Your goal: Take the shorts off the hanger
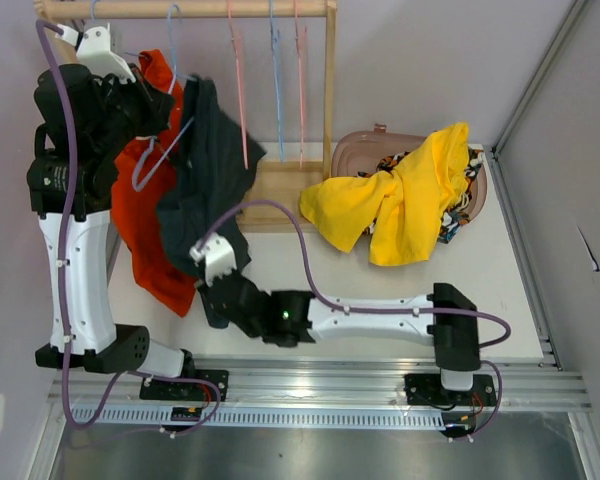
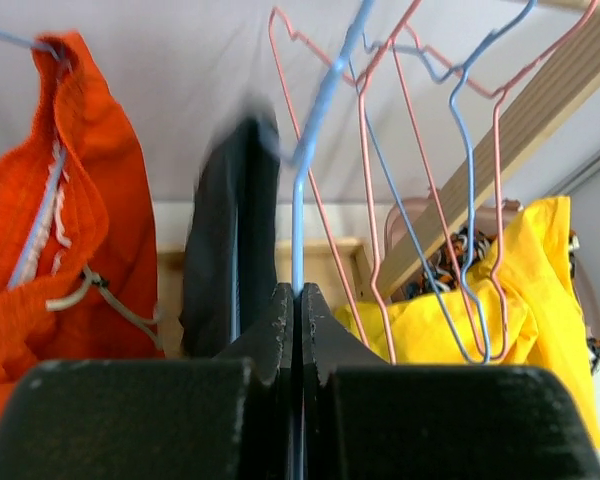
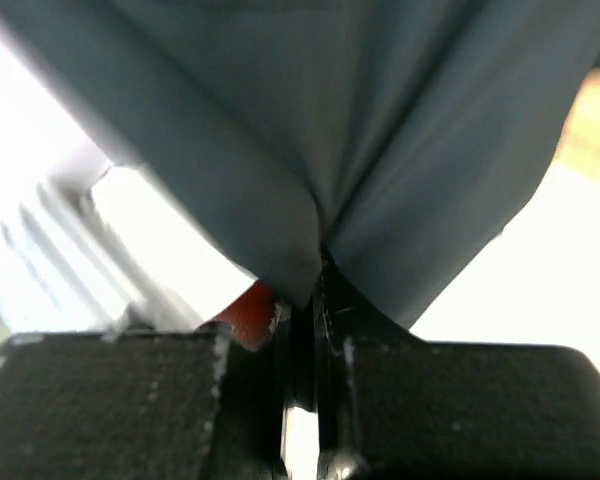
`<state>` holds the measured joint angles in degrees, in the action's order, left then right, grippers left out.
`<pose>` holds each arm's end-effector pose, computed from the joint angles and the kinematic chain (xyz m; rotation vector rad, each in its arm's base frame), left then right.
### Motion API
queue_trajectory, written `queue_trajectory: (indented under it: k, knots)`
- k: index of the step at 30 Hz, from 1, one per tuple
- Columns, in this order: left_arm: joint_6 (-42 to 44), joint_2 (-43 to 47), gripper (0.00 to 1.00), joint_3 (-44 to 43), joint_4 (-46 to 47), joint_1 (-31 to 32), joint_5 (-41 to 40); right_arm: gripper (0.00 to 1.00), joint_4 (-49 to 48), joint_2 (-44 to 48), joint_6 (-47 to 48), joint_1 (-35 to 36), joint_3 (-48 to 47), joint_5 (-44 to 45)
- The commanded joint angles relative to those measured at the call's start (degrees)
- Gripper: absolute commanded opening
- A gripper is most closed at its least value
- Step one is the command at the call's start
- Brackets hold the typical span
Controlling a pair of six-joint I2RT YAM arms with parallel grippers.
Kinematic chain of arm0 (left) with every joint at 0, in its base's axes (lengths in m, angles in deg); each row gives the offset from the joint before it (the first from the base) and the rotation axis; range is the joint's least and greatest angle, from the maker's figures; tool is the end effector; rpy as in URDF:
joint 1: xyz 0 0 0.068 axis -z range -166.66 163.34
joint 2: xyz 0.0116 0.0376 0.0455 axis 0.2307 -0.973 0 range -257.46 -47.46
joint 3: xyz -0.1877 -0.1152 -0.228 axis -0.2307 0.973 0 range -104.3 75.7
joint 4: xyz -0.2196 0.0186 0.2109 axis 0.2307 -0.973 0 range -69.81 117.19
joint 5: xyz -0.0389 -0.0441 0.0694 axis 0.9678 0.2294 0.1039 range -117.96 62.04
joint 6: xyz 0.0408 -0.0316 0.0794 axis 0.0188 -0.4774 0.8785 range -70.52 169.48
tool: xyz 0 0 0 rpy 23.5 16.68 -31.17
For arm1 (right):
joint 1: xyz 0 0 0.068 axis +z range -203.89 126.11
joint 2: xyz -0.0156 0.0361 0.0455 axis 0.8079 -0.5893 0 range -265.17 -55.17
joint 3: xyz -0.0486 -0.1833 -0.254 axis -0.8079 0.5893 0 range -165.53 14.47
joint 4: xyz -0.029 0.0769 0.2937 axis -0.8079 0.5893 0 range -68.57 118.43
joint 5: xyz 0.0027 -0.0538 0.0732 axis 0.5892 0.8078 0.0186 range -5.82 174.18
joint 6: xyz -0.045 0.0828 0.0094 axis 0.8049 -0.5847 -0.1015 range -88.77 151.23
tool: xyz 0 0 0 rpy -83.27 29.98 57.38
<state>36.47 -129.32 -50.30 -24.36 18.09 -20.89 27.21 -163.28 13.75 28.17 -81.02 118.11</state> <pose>0.2990 -0.0355 0.6451 -0.0307 1.7103 -0.3359 0.1234 0.5389 0.3567 -0.6416 1.7740 0.6513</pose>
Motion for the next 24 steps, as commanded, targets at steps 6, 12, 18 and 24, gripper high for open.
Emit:
queue_trajectory:
  k: [6, 12, 18, 24]
  knots:
    - [0.2, 1.4, 0.00, -3.4, 7.7, -0.4, -1.0, 0.00, 1.5, 8.3, -17.4, 7.4, 19.5, 5.6]
    - [-1.3, 10.9, 0.00, 10.3, 9.5, -0.4, -0.7, 0.00, 0.0, 7.3, -9.8, 2.0, 13.5, 5.0]
    - [-4.8, 18.3, 0.00, 15.2, 3.8, -0.1, 1.3, 0.00, -0.5, 6.5, -5.5, -11.4, 7.0, -3.2]
    - [-4.0, 24.8, 0.00, 22.5, 3.2, 0.1, -1.6, 0.00, 6.0, 6.4, -1.6, -16.1, -0.8, -6.7]
